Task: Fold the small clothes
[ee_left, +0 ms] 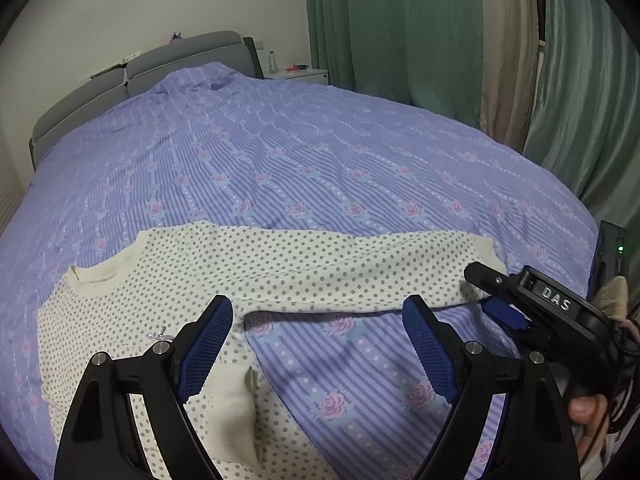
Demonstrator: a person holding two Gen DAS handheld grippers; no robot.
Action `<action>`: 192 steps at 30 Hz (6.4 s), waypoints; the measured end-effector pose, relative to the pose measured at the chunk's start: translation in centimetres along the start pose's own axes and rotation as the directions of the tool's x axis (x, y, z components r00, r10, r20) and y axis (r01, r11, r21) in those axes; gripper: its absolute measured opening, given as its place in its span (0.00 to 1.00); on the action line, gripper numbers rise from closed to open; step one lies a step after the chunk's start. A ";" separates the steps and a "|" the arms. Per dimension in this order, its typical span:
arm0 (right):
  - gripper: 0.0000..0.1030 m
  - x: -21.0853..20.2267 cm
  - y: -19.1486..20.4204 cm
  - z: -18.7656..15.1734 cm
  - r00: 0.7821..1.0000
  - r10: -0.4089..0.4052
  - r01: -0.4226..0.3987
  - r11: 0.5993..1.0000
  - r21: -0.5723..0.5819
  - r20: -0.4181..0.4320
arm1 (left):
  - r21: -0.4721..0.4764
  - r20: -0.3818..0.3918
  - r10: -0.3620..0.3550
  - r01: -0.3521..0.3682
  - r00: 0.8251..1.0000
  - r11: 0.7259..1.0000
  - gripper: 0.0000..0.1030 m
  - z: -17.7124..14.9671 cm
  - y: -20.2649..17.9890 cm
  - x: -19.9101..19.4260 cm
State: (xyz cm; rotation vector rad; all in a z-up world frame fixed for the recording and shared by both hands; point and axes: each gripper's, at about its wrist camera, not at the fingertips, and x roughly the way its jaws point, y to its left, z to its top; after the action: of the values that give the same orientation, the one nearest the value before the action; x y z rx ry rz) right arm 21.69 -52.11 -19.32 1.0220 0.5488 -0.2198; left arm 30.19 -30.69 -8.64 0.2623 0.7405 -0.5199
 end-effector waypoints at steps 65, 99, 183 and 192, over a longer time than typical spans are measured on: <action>0.79 3.7 29.9 -17.1 0.987 -0.067 -0.099 0.472 -0.876 -0.148 | -0.450 -0.034 0.213 -0.205 0.977 0.869 0.85 -13.8 28.8 -10.0; 0.76 11.1 21.0 -13.1 0.939 -0.323 0.026 0.408 -0.913 -0.118 | -0.492 0.012 0.155 -0.129 0.988 0.861 0.11 -8.9 29.8 -7.8; 0.66 5.0 20.2 -13.3 0.973 -0.201 0.061 0.691 -0.720 -0.111 | -0.552 -0.099 -0.067 0.002 0.993 0.834 0.40 -14.1 29.4 -6.5; 0.66 4.6 20.5 -14.6 0.974 -0.188 0.034 0.673 -0.739 -0.127 | -0.674 -0.110 -0.165 0.048 0.980 0.737 0.33 -16.6 28.5 -5.9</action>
State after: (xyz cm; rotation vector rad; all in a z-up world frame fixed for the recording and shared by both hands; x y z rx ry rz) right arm 29.37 -28.77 -12.29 0.2069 0.7951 0.0104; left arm 32.36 2.10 -15.04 -0.4277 1.0626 -0.3092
